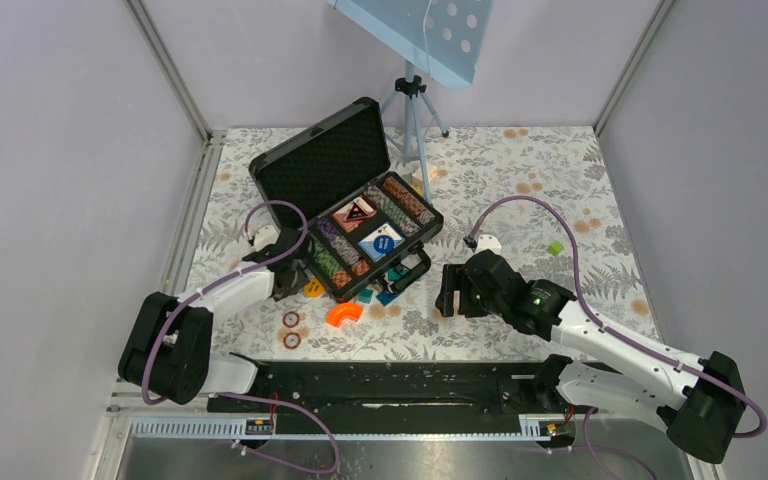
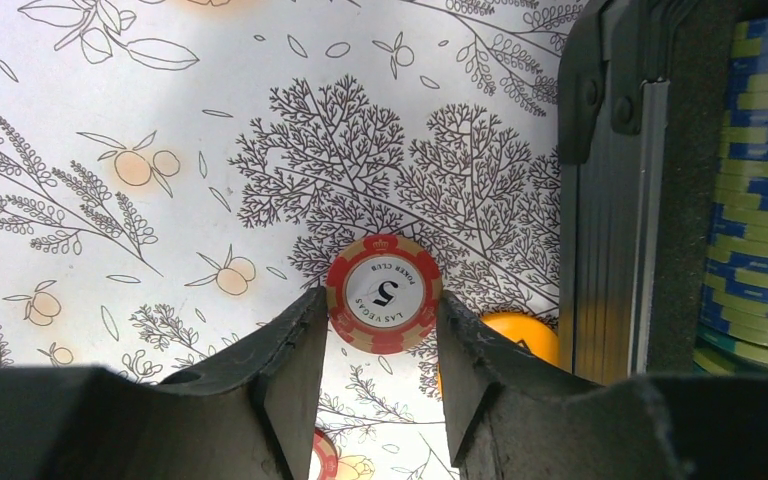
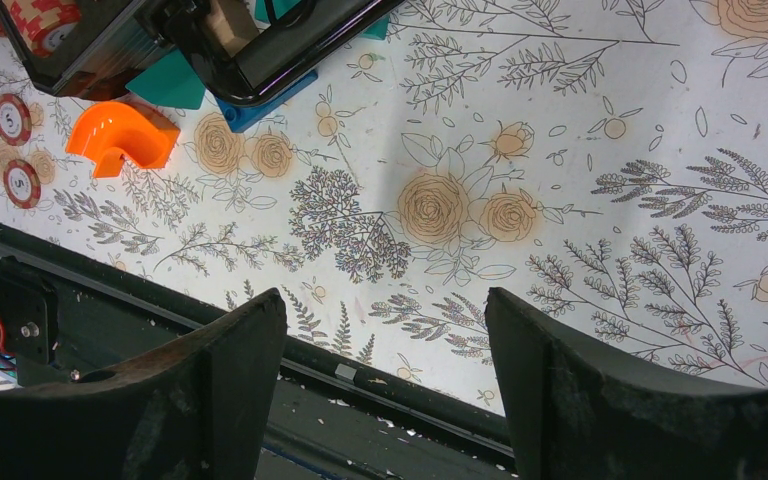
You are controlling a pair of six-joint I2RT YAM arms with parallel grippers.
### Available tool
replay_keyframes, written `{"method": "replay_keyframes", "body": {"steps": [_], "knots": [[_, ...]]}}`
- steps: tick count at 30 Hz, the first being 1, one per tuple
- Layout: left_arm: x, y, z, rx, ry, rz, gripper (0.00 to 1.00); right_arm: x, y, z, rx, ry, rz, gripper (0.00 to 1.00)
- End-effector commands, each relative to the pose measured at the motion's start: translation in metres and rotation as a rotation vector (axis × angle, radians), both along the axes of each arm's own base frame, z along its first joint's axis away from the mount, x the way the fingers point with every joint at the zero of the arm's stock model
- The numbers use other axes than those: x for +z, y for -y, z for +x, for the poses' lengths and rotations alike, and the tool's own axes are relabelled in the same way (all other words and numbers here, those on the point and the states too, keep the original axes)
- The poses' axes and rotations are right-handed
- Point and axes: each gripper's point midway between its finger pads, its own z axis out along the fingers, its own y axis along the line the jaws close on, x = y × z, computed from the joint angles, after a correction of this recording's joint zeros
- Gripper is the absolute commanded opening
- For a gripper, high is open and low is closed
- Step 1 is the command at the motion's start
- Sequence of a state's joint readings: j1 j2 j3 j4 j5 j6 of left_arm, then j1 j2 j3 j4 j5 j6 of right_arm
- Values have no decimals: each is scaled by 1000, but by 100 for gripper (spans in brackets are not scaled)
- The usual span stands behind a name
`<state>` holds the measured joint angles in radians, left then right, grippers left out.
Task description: Pack up texas hold em set
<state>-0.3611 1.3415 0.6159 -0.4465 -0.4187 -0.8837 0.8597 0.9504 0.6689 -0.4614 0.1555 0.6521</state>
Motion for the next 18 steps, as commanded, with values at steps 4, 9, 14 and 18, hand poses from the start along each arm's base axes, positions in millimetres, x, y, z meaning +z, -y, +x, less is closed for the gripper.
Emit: {"method": "replay_keyframes", "body": {"steps": [4,9,14,18], "knots": [[1,4,-3,-3,19,-29,29,3,1,1,-4,21,11,80],[7,3,-2,-9,42,-29,23,2,0,1,-4,16,10,80],[16,1,0,-13,62,-19,23,3,-1,1,-7,15,14,80],[22,0,2,-17,72,-13,24,2,-1,1,-7,11,14,79]]}}
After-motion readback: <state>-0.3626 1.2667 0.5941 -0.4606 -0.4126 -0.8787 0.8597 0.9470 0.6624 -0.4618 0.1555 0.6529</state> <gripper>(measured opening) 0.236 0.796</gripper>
